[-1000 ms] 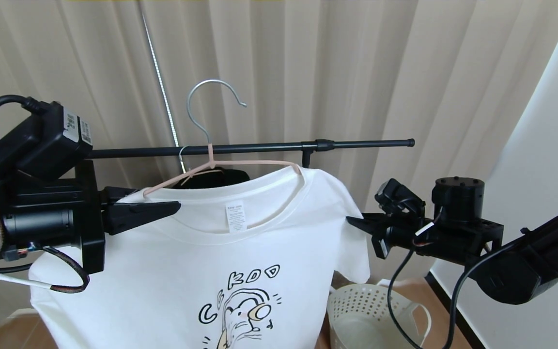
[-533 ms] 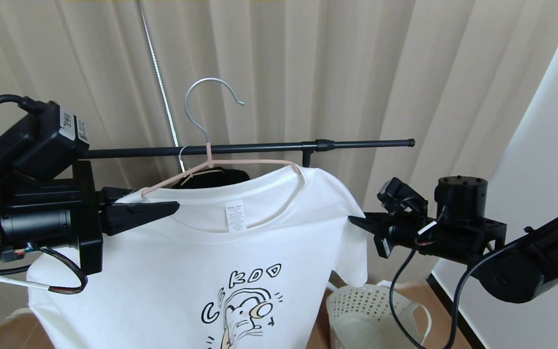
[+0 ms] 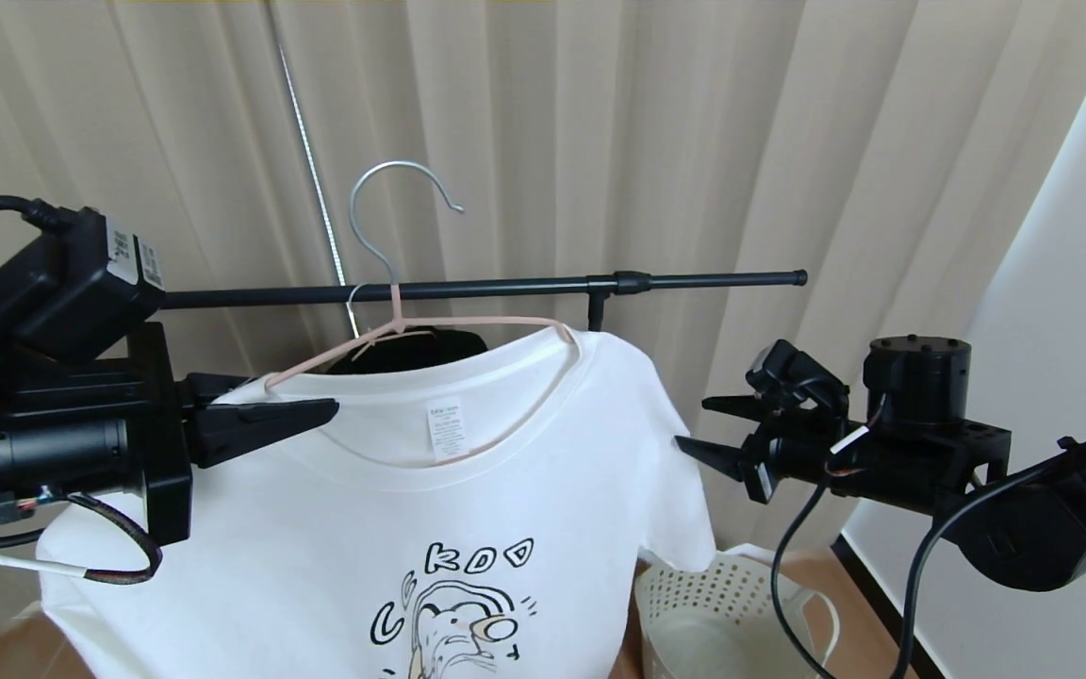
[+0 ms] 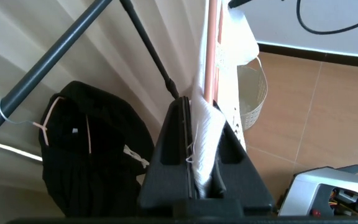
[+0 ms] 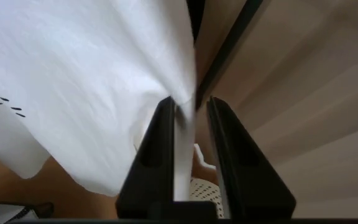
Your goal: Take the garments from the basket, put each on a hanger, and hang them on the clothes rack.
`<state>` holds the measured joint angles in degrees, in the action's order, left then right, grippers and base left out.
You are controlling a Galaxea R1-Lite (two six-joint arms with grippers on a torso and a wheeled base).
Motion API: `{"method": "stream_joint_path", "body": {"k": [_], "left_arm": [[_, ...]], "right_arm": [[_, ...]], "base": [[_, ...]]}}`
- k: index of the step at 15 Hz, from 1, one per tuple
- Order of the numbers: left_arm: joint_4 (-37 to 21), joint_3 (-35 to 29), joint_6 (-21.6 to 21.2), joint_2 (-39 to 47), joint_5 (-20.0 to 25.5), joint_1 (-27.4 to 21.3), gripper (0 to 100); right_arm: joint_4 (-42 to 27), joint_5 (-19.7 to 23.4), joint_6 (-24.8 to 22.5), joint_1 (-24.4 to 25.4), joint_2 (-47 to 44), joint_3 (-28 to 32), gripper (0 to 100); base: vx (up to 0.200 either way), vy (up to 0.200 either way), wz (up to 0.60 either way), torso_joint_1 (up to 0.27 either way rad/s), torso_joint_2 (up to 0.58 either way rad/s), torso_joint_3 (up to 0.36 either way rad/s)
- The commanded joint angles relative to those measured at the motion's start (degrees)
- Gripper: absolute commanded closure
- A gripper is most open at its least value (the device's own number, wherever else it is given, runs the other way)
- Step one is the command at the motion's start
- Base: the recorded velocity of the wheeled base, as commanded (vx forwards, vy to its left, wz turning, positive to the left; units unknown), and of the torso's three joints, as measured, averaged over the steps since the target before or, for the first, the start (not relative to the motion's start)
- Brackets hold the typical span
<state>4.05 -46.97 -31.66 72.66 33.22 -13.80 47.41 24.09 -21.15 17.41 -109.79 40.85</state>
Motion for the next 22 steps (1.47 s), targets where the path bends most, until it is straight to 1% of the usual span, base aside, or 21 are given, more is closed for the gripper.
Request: {"method": "stream_joint_path", "body": {"k": [1,4,9,11,12,13,14,16,17,19,20,21,22], "left_arm": [[0.2,1.0,0.0,-0.7,0.0,0.0,100],[0.2,1.8,1.6,-1.6,-0.1,0.2,100],[0.2,3.7,2.4,-1.9,0.0,4.7,100],[0.2,3.7,2.5,-1.2,-0.1,6.1,100],[0.2,3.7,2.5,0.2,-0.1,7.2,100],[0.3,3.6,2.5,1.5,-0.1,7.8,100],[0.3,3.3,3.1,3.6,-1.1,8.6,100],[2.0,2.9,4.9,6.3,-4.2,8.2,100],[4.6,2.9,6.4,8.5,-6.8,7.1,100],[9.7,2.8,10.1,13.9,-15.1,3.8,100],[11.9,2.5,12.1,16.1,-18.5,2.1,100],[13.7,2.1,13.6,17.7,-20.6,1.2,100],[16.7,0.6,17.4,21.7,-23.8,-0.8,100]], "right_arm": [[0.1,0.1,0.0,0.1,0.4,-0.1,0],[0.1,0.0,-0.1,0.1,0.3,-0.1,0],[0.4,0.1,-1.2,0.1,0.4,-0.3,0],[0.7,2.0,-2.1,-0.2,0.8,-0.7,0],[0.7,4.2,-2.2,-0.5,1.9,-1.3,0],[0.7,5.1,-2.2,-0.9,2.6,-1.5,0],[0.8,5.1,-3.0,-1.1,3.7,-1.8,0],[0.8,5.1,-3.4,-1.1,4.0,-1.8,0],[0.8,5.0,-3.4,-1.1,3.9,-1.6,0],[0.8,5.0,-3.4,-1.1,3.8,-1.4,0],[0.8,4.9,-3.5,-1.1,3.8,-1.4,0],[0.8,4.9,-3.6,-1.1,3.9,-1.4,0],[0.8,4.9,-3.6,-1.1,4.0,-1.4,0]], "base": [[0.000,0.000,0.00,0.000,0.00,0.000],[0.000,0.000,0.00,0.000,0.00,0.000],[0.000,0.000,0.00,0.000,0.00,0.000],[0.000,0.000,0.00,0.000,0.00,0.000],[0.000,0.000,0.00,0.000,0.00,0.000],[0.000,0.000,0.00,0.000,0.00,0.000],[0.000,0.000,0.00,0.000,0.00,0.000],[0.000,0.000,0.00,0.000,0.00,0.000],[0.000,0.000,0.00,0.000,0.00,0.000],[0.000,0.000,0.00,0.000,0.00,0.000],[0.000,0.000,0.00,0.000,0.00,0.000],[0.000,0.000,0.00,0.000,0.00,0.000],[0.000,0.000,0.00,0.000,0.00,0.000]]}}
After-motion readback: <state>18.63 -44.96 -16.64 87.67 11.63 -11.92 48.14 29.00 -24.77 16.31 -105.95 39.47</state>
